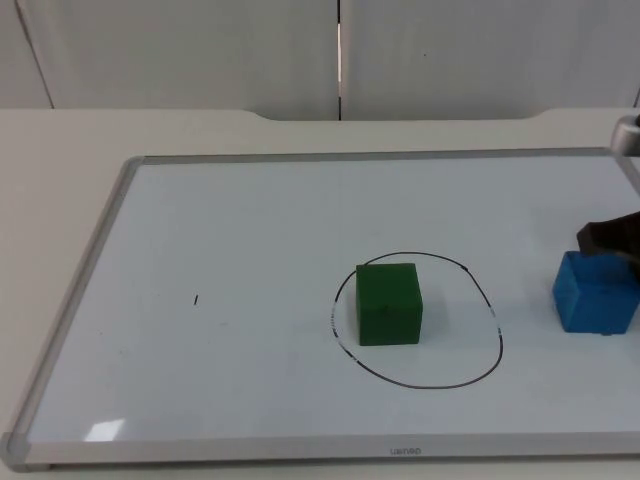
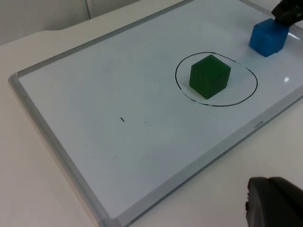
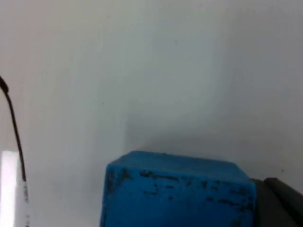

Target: Push the two cubes into the marked area.

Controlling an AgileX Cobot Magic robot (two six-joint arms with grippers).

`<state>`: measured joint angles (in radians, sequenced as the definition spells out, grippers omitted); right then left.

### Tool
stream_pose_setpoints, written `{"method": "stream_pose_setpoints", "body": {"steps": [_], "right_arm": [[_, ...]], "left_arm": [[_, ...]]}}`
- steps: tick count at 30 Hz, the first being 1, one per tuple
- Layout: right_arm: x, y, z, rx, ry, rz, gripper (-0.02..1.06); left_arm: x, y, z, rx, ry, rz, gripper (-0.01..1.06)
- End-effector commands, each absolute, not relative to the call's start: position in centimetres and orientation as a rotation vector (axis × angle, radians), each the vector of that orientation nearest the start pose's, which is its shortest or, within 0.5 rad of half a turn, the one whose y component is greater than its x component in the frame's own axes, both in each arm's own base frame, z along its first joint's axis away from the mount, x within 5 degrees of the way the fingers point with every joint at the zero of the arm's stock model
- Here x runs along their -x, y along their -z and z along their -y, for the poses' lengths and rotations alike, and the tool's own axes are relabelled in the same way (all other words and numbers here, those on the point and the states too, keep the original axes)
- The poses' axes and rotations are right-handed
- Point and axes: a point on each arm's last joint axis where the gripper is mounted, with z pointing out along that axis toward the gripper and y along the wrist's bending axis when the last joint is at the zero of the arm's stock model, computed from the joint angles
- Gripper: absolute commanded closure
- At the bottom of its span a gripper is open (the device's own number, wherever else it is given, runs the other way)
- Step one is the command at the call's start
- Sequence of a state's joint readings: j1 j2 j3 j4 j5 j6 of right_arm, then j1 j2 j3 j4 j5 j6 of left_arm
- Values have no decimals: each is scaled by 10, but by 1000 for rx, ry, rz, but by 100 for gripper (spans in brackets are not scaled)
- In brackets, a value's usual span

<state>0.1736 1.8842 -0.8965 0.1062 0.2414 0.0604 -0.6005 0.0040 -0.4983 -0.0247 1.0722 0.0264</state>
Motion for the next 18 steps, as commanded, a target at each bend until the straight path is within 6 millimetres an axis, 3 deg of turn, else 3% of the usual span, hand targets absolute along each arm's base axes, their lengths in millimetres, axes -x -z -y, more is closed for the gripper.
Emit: {"method": "stream_pose_setpoints", "body": {"steps": [1,18], "right_arm": [[-330,-117,-65,21,-146,-2699,105],[-328,-117,-72,8,-171,-2710,105]], "left_arm": [[5,-274,-2,-642,380,-1986,105],[5,-274,-2,-642,380,-1986,105]]}}
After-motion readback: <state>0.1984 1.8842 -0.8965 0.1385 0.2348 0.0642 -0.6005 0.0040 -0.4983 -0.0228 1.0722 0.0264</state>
